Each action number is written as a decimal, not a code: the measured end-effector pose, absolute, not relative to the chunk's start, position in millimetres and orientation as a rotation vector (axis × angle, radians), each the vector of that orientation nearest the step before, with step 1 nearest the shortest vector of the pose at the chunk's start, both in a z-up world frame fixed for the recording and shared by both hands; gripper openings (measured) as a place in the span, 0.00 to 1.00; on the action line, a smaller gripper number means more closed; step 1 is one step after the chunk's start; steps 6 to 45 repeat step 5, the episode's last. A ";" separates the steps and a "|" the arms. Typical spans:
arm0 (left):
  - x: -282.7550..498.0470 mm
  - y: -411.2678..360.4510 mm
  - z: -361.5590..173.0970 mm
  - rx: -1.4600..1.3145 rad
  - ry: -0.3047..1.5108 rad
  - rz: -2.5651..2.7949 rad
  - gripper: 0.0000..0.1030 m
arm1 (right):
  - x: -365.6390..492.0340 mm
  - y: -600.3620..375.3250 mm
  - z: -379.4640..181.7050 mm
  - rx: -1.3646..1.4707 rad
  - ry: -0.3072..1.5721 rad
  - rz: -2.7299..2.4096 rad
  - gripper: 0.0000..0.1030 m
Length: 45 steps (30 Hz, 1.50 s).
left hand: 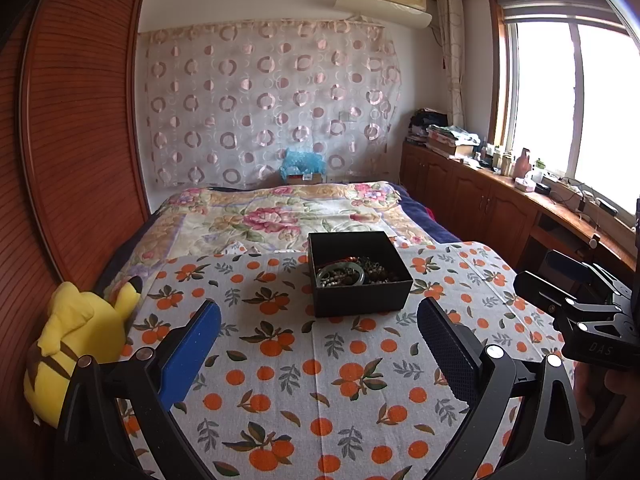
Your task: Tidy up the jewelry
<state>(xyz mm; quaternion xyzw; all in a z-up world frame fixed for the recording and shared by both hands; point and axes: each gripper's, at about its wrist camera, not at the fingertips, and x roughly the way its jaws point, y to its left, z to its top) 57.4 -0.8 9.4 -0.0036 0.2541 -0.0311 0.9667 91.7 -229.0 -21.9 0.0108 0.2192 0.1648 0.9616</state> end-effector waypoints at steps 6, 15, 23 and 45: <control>56.0 -0.8 10.9 -0.008 0.514 -0.063 0.92 | 91.8 -229.5 -21.9 0.021 0.444 0.332 0.97; 56.0 -0.8 10.9 -0.008 0.514 -0.063 0.92 | 91.8 -229.5 -21.9 0.021 0.444 0.332 0.97; 56.0 -0.8 10.9 -0.008 0.514 -0.063 0.92 | 91.8 -229.5 -21.9 0.021 0.444 0.332 0.97; 56.0 -0.8 10.9 -0.008 0.514 -0.063 0.92 | 91.8 -229.5 -21.9 0.021 0.444 0.332 0.97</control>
